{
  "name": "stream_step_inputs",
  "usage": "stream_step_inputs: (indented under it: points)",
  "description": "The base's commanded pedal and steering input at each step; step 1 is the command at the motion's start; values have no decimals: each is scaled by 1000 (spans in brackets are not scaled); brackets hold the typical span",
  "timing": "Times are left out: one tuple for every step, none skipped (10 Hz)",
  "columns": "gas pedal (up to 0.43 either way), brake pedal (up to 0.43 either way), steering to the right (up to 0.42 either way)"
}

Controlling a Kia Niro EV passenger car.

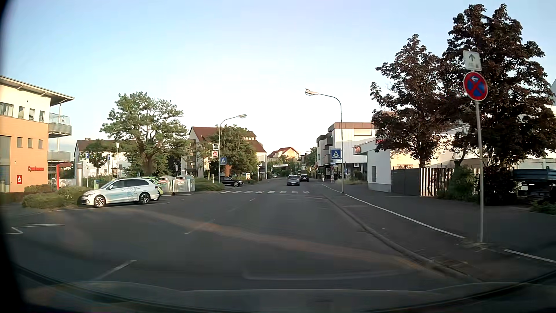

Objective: Follow the waypoints while adhering to traffic rules and regulations

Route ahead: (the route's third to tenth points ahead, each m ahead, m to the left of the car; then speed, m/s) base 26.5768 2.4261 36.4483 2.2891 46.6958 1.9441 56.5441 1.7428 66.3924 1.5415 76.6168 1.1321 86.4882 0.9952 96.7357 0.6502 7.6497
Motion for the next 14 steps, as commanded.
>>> stream_step_inputs:
  points:
    - [0, 30, -1]
    - [0, 30, -1]
    - [0, 30, -1]
    - [0, 30, -1]
    - [0, 30, -1]
    - [0, 30, -1]
    - [0, 30, -1]
    - [0, 30, -1]
    - [0, 30, -1]
    - [0, 30, -1]
    - [0, 24, -1]
    - [0, 30, -1]
    - [0, 30, -1]
    - [0, 30, 0]
